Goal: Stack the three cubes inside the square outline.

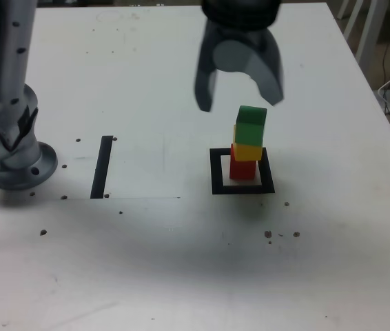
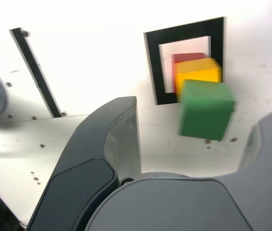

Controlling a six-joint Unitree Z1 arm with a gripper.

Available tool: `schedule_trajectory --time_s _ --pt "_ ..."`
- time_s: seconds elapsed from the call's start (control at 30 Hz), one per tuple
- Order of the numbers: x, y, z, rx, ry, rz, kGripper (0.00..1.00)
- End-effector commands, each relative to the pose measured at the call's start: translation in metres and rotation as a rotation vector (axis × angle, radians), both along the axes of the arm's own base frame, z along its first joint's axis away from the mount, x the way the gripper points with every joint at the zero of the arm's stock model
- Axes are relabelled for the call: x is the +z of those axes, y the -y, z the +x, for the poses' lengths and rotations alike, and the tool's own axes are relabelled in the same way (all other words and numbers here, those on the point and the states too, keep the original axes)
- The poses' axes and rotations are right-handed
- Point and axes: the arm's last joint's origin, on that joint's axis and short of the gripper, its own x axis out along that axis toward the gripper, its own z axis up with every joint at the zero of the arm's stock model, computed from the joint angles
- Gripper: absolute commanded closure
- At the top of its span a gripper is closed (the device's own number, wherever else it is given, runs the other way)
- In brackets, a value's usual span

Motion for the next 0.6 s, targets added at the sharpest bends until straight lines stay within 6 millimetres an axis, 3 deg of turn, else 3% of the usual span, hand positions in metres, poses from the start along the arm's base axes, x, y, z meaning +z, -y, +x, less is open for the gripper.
schedule_trajectory --time_s 0.0,0.4,0.57 --pt "0.004 -0.002 -0.017 0.012 -0.033 0.008 0.01" --pt "-0.014 -0.01 -0.098 0.097 -0.09 0.003 0.01" --pt "-0.032 -0.012 -0.125 0.118 -0.101 -0.008 0.01"
